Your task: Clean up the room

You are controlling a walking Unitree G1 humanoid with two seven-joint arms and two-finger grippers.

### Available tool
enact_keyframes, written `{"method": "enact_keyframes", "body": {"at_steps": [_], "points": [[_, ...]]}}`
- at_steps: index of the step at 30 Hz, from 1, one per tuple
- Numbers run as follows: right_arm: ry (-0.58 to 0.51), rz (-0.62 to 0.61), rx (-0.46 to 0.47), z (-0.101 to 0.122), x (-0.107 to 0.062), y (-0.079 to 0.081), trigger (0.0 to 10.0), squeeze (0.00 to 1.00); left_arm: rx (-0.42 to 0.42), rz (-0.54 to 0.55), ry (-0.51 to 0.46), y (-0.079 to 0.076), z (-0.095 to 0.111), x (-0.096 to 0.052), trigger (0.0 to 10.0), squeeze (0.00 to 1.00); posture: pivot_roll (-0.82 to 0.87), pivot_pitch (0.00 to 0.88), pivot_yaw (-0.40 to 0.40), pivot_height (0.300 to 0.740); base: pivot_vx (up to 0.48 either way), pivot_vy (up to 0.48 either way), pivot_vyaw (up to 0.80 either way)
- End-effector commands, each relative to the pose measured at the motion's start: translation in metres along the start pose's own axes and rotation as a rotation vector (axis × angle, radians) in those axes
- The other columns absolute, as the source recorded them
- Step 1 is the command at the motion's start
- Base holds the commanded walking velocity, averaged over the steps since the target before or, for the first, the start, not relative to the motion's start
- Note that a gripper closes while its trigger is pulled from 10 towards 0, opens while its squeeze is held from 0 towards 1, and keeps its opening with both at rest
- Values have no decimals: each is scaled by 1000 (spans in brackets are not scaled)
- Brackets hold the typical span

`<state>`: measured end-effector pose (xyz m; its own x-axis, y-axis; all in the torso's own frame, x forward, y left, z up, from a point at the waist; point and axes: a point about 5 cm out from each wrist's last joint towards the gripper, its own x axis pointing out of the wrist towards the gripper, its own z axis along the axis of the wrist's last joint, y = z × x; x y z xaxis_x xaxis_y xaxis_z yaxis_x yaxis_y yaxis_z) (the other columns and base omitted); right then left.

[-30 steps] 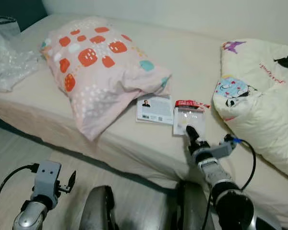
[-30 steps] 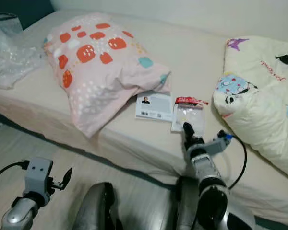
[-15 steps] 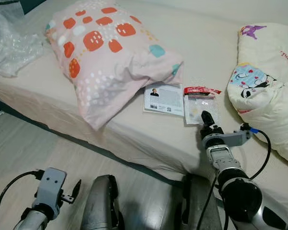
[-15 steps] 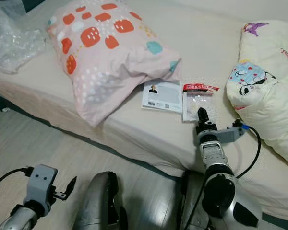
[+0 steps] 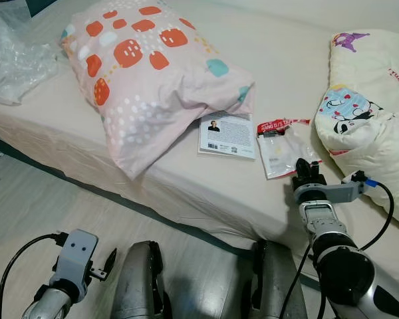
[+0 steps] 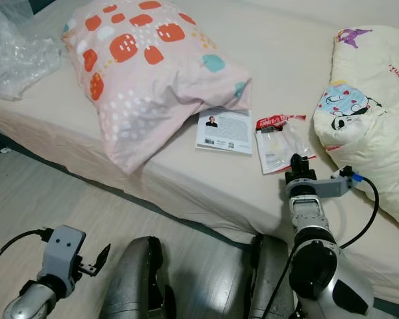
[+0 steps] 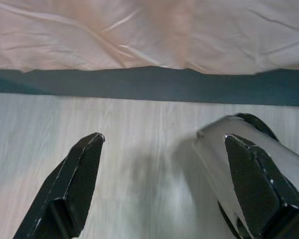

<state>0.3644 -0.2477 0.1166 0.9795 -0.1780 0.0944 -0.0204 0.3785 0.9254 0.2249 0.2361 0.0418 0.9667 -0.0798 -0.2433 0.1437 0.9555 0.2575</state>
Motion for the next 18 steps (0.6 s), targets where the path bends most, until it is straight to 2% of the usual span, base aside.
{"method": "enact_keyframes", "body": {"at_steps": [1,3,5,6,7,8,9,10,11,12,13,14,15,18], "points": [[94,113,-32,-18,-2,7,0,0,-37,49,31,5,-5,5,10000,0,212,279,-12,535,0,0,0],[94,113,-32,-18,-2,7,0,0,-37,49,31,5,-5,5,10000,0,212,279,-12,535,0,0,0],[234,281,-111,-48,-7,19,0,0,-94,109,-6,13,7,18,10000,0,185,232,-24,535,0,0,0],[234,281,-111,-48,-7,19,0,0,-94,109,-6,13,7,18,10000,0,185,232,-24,535,0,0,0],[301,365,-113,-64,-12,25,0,0,-135,143,-27,18,13,26,10000,0,163,205,-29,535,0,0,0],[301,365,-113,-64,-12,25,0,0,-135,143,-27,18,13,26,10000,0,163,205,-29,535,0,0,0],[375,459,-111,-80,-20,32,0,0,-169,171,-44,22,19,34,10000,0,138,175,-31,535,0,0,0],[375,459,-111,-80,-20,32,0,0,-169,171,-44,22,19,34,10000,0,138,175,-31,535,0,0,0],[413,557,-59,-89,-30,41,0,0,-202,196,-54,25,22,40,10000,0,117,150,-31,535,0,0,0],[413,557,-59,-89,-30,41,0,0,-202,196,-54,25,22,40,10000,0,117,150,-31,535,0,0,0],[460,634,-36,-99,-40,49,0,0,-228,219,-61,27,25,46,10000,0,99,125,-31,540,0,0,0],[460,634,-36,-99,-40,49,0,0,-228,219,-61,27,25,46,10000,0,99,125,-31,540,0,0,0],[506,691,-24,-109,-50,54,0,0,-252,236,-69,29,28,51,10000,0,87,105,-37,545,0,0,0],[533,720,-19,-114,-56,56,0,0,-266,246,-75,29,30,54,10000,0,87,105,-37,549,0,0,0]]}}
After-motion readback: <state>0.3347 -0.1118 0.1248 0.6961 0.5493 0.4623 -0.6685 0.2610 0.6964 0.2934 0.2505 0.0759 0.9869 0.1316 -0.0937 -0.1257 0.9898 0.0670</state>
